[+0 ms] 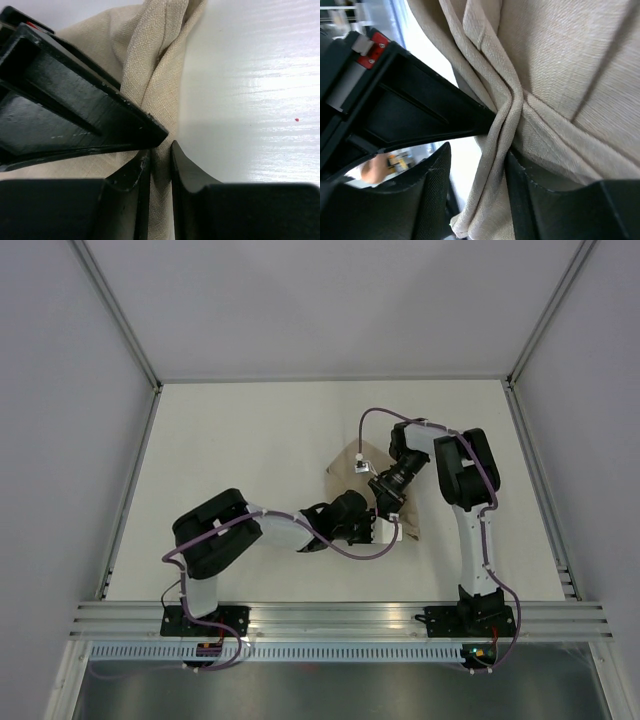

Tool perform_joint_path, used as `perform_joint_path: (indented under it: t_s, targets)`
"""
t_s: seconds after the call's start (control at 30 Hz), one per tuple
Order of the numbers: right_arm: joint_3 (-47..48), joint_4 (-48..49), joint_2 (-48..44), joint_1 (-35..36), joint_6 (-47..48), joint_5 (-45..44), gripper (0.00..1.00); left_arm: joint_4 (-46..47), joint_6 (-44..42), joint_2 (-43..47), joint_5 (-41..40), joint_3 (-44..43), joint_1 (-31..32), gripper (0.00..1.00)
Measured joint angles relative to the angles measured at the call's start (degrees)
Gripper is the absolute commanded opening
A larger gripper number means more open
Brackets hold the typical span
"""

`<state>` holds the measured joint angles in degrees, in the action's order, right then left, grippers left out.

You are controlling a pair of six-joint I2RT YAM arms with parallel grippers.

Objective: Fold the napkin, place the utensils inside, and roll it up
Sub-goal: Roll the napkin with the utensil

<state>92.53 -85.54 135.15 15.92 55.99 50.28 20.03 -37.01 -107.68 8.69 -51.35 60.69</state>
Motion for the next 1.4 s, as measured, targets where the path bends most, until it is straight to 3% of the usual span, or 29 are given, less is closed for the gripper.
perform_joint_path:
  t_s: [0.47, 0.67, 0.9, 1.03, 1.13, 1.4]
  targets:
    - [-3.34, 17.79, -16.35, -5.95, -6.97, -1.05, 0.56, -6.56, 6.36, -2.78, 17.94, -5.77, -7.10, 0.02]
    - [-15.74, 30.42, -29.86, -9.38, -11.65, -3.34, 0.59, -11.04, 10.45, -5.92, 29.68, -10.27, -12.15, 0.02]
    - [-33.86, 46.38, -50.49, -8.35, -12.92, -8.52, 0.64, -19.04, 15.06, -12.31, 45.94, -17.66, -18.21, 0.02]
    - [-44.22, 55.41, -59.76, -3.48, -12.24, -14.05, 0.68, -23.54, 16.92, -15.74, 53.86, -20.81, -20.68, 0.02]
    - [-51.01, 61.07, -63.63, 4.37, -11.74, -19.04, 0.68, -26.45, 18.27, -17.73, 58.66, -22.03, -22.16, 0.02]
    - [-59.19, 70.29, -65.00, 21.49, -10.51, -29.99, 0.69, -33.55, 20.15, -21.53, 66.73, -24.15, -24.92, 0.02]
